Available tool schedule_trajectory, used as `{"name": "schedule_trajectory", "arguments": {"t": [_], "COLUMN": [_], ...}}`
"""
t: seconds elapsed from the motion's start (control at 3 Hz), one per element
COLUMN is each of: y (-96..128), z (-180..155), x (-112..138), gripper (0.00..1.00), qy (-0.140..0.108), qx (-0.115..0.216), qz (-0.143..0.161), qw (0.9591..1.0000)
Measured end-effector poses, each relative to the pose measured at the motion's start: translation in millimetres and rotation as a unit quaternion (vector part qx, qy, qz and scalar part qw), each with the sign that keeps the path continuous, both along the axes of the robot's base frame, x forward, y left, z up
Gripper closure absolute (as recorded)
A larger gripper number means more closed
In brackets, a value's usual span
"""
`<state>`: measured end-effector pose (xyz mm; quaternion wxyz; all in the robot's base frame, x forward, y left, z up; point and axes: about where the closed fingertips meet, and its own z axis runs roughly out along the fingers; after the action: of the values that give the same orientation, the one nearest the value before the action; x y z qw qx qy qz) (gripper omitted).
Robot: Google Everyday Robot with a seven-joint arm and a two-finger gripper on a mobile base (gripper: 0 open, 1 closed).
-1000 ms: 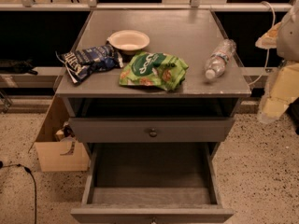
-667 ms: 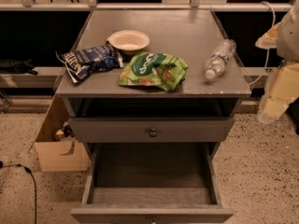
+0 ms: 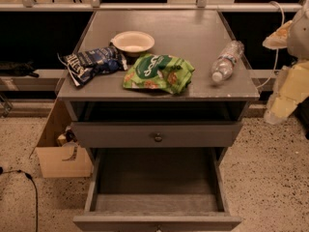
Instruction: Place green rice chip bag into middle drawer
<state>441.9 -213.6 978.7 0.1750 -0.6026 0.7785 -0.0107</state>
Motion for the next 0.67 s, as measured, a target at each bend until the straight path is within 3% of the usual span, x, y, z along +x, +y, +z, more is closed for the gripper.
{"name": "schedule_trajectory", "arguments": {"t": [0.67], "y": [42], "z": [3], "x": [59], "gripper": [0.00], "qy": [-0.009], "qx": [0.068], "qz": [0.039], "qw": [0.9969]}}
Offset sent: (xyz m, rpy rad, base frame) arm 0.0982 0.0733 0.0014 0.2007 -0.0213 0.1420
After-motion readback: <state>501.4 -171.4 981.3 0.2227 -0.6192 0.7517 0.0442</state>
